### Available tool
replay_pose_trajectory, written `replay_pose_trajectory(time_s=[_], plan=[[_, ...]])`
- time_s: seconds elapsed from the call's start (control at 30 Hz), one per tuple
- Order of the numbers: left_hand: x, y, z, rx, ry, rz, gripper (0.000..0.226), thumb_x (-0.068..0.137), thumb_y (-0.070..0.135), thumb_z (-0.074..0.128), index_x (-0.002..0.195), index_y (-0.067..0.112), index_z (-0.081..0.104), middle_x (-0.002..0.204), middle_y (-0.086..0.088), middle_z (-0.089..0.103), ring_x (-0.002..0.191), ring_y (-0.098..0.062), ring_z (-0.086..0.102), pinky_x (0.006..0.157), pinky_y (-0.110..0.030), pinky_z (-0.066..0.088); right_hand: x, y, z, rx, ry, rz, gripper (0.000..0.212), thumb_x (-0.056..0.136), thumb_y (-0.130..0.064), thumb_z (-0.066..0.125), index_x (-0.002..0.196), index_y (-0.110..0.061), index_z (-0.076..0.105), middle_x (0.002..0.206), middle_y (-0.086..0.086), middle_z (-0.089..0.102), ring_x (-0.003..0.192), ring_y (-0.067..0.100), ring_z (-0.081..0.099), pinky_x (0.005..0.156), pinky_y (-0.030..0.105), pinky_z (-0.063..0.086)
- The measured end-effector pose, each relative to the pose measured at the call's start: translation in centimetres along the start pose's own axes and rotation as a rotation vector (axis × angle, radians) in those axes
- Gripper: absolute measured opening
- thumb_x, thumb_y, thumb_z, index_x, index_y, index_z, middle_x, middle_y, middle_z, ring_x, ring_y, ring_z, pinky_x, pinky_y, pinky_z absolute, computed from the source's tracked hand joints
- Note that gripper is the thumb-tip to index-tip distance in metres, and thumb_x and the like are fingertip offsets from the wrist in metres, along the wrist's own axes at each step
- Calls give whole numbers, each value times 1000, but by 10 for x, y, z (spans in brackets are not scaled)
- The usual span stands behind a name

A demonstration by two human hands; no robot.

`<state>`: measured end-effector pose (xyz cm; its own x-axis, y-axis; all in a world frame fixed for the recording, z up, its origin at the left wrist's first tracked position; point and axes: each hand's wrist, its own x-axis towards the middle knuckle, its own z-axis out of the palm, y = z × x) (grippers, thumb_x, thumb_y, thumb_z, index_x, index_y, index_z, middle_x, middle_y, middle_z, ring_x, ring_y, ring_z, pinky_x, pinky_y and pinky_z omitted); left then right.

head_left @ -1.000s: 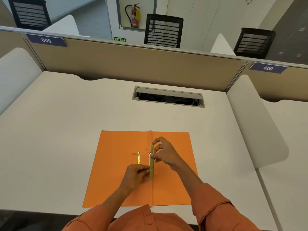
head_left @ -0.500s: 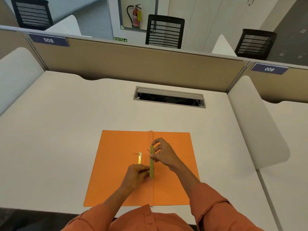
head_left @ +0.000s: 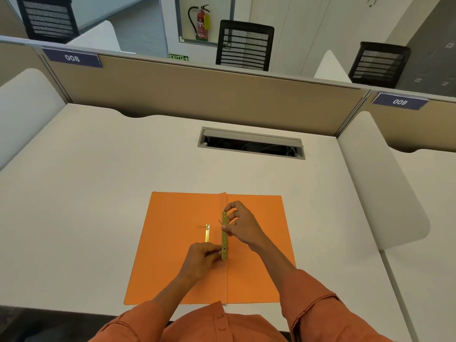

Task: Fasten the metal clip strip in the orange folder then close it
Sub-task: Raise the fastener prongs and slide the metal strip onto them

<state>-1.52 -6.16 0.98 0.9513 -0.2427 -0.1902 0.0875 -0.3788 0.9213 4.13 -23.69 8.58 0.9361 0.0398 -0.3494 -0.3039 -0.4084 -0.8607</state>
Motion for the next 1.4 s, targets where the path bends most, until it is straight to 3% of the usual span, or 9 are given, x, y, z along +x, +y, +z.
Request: replay_pose_trajectory(time_s=[0.13,0.33,0.5,0.6,0.73,0.9,1.0,1.23,1.4], plan=[[1,0,0,9,0,6,22,89,-4,73,103,9,83,89,-7,82,74,-1,72,70,-13,55,0,-1,0,-6,0,-3,46,83,5,78,115,-19,55,89,4,63,59,13,63,69,45,62],[2,-1,0,31,4,4,24,89,-6,73,103,9,83,93,-7,82,75,1,71,70,-14,55,-2,-1,2,-1,-18,5,47,81,5,79,115,-19,56,89,1,63,65,17,63,73,49,62],[1,-1,1,24,7,-14,24,89,-8,72,103,7,83,83,14,81,74,3,72,68,-9,52,-3,0,3,9,2,7,46,82,6,78,115,-19,56,90,4,64,64,17,64,73,50,62],[1,0,0,-3,19,-25,22,89,-9,70,104,4,82,87,0,82,73,4,72,68,-9,53,-3,-1,3,8,14,2,46,83,5,77,114,-20,56,91,7,64,66,19,65,73,49,62],[0,-1,0,-24,9,-36,22,90,-9,70,105,3,81,78,22,79,74,4,72,69,-9,54,-2,-2,4,7,24,-2,46,83,5,78,114,-22,56,93,8,64,65,19,65,71,46,62],[-1,1,-1,-7,7,-15,21,90,-6,72,104,6,82,83,22,79,76,3,72,69,-9,53,-3,-4,6,-5,21,-4,46,83,5,78,115,-21,56,94,8,65,66,18,65,67,38,61],[-2,1,-1,-14,4,-17,20,90,-5,72,103,6,82,78,27,77,76,3,73,69,-9,53,-4,-2,6,-22,30,-4,47,83,4,79,114,-22,56,98,13,66,65,18,65,69,43,62],[-4,2,0,-35,29,-16,20,90,-6,71,103,4,82,91,-10,82,74,2,72,69,-10,54,-6,-2,7,-19,29,0,47,83,4,79,115,-22,56,101,14,66,68,20,67,70,45,63],[-3,1,-2,-16,18,-34,22,90,-7,70,104,6,82,80,24,78,77,3,72,70,-10,54,-7,-1,8,-18,30,4,47,83,4,79,115,-21,56,102,15,66,69,20,66,71,45,63]])
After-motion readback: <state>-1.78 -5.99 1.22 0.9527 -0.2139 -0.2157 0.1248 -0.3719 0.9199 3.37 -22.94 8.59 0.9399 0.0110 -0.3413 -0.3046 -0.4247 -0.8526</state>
